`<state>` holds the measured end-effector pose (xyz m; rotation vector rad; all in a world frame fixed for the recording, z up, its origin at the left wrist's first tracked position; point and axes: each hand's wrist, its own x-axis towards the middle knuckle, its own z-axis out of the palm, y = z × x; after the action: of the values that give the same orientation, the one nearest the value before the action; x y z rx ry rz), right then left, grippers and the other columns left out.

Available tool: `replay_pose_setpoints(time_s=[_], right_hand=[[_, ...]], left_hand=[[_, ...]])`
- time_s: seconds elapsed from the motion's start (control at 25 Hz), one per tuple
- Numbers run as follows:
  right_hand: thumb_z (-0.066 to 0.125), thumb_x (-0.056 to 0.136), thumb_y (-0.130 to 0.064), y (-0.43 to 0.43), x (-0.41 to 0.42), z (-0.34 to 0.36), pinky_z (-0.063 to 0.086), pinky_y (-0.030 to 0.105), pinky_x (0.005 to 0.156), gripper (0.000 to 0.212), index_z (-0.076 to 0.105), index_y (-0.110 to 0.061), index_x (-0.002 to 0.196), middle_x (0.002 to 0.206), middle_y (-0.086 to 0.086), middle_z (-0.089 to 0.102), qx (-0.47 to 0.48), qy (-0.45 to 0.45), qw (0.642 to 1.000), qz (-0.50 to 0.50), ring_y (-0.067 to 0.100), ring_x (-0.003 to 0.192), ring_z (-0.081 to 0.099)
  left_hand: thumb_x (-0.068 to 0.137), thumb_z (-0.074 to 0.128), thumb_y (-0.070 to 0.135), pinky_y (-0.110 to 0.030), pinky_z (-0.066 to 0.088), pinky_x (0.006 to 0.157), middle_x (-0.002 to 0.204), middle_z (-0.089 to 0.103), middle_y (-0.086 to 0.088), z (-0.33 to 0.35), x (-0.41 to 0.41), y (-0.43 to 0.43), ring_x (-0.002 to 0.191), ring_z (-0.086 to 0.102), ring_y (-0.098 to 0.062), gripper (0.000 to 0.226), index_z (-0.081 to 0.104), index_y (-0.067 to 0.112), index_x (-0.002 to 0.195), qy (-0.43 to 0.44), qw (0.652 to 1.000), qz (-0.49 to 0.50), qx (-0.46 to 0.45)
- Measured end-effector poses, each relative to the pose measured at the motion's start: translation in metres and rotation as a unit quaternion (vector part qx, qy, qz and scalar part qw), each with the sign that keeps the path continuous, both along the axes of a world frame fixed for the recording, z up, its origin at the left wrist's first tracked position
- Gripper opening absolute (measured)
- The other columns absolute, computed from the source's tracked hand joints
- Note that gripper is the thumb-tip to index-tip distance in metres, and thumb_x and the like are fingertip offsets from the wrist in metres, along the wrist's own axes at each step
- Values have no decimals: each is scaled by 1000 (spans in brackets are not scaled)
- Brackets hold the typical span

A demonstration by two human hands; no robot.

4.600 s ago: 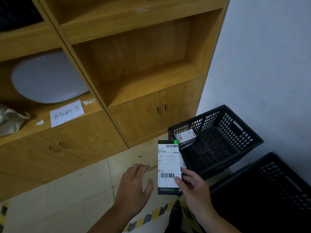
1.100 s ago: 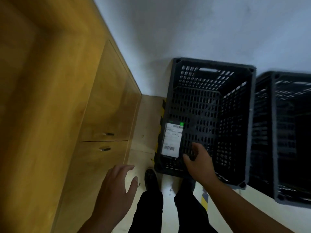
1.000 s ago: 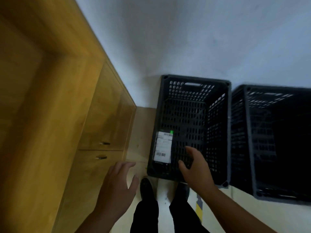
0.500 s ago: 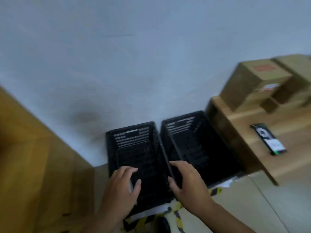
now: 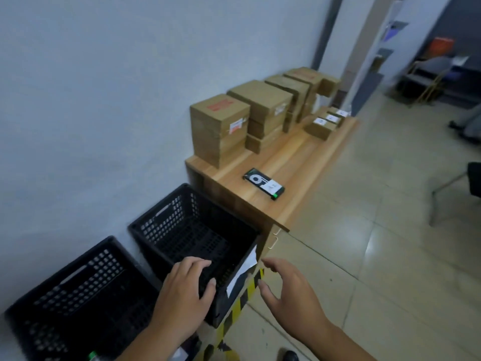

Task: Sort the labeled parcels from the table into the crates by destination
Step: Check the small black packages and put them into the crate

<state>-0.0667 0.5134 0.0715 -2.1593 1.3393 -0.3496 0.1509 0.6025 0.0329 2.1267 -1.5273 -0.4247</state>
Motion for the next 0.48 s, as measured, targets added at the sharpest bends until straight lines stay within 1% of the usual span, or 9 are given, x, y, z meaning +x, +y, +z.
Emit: replay_pose_setpoints(time_s=[0.12,0.16,0.24,0.32,0.48], right_hand=[[63,96,-43,-35,-30,-2,41,17,107,49,47,-38,142,134,-23,54,14,-14,1000,-23,-3,122,50],[63,96,-42,-49,-41,-5,41,15,105,48,48,-39,141,131,-25,54,16,-20,999,-20,-4,120,50],[65,95,-41,-79,-65,-7,40,8,96,46,50,-41,138,122,-29,53,26,-34,999,-12,-5,113,52],[65,94,-41,-114,-93,-8,39,7,92,44,51,-42,136,118,-31,52,32,-40,999,-3,-5,111,52],[65,94,-41,-173,-133,-14,43,14,100,44,51,-41,136,121,-29,55,41,-46,998,19,-6,115,51]], left_hand=[[98,48,50,-23,37,106,123,39,29,1,-32,-46,118,37,5,36,49,38,132,-28,999,-13,-6],[98,48,50,-23,37,106,124,39,29,0,-44,-60,118,37,5,36,49,38,131,-35,999,-13,-4],[97,48,50,-22,38,105,124,39,29,2,-71,-89,117,37,5,36,49,38,131,-40,999,-6,-2],[97,49,50,-21,38,104,124,40,29,5,-98,-121,116,37,6,36,50,39,131,-53,999,9,0],[96,51,49,-17,37,98,125,42,27,7,-137,-170,114,37,7,37,49,39,131,-61,997,51,11]])
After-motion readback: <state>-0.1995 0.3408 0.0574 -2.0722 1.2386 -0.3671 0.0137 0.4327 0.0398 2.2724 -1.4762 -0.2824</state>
